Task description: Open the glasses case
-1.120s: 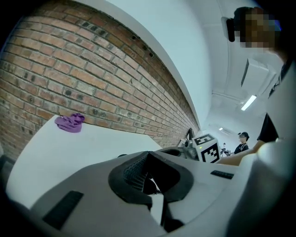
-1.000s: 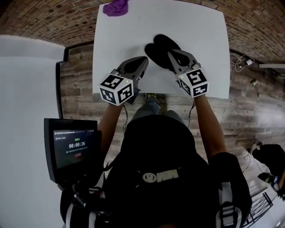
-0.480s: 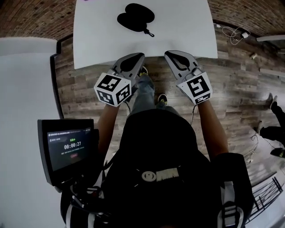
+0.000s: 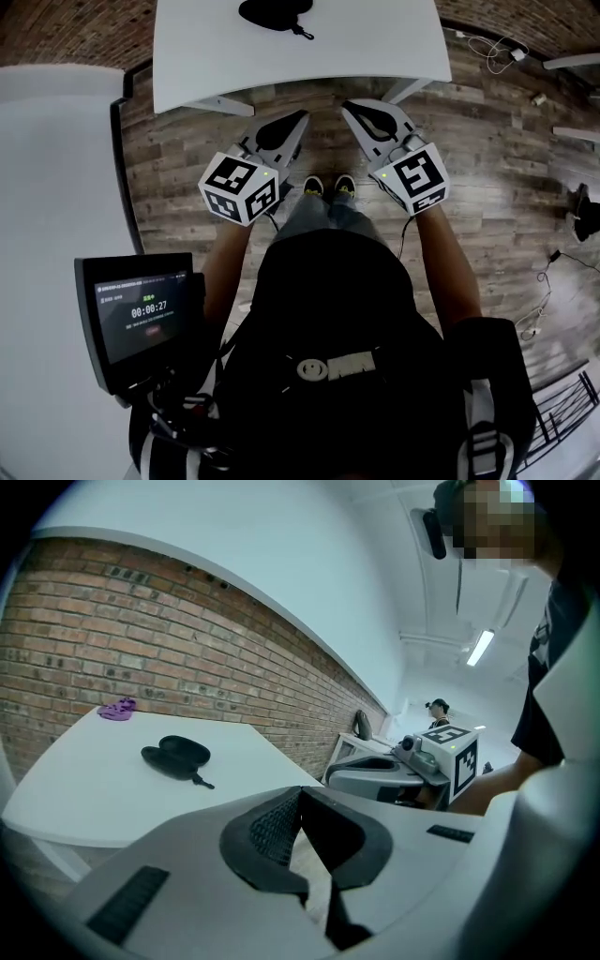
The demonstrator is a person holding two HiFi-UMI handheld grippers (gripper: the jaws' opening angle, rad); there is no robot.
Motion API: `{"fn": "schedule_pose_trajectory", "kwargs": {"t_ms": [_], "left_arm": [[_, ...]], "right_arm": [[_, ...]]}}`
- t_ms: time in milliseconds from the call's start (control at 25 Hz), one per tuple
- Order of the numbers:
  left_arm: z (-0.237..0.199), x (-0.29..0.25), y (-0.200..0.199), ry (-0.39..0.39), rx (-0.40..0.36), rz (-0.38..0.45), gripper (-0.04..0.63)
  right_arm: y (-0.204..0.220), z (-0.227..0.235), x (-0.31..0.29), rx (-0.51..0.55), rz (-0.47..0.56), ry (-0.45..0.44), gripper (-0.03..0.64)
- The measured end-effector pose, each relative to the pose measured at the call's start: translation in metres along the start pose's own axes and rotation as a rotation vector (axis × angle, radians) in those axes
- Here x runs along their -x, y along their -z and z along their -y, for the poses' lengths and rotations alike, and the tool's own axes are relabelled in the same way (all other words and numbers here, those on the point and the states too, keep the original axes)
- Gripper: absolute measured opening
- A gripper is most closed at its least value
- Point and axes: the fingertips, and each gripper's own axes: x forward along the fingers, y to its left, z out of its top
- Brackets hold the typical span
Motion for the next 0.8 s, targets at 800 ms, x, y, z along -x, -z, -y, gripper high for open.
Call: {"fn": "schedule_pose_trajectory", "kwargs": {"t_ms": [800], "left_arm": [[0.052, 0.16, 0.069, 0.01, 0.042, 0.118, 0.005]], "right_arm": [[0.014, -0.203, 0.038, 0.025, -0.055, -0.005, 0.008]]}}
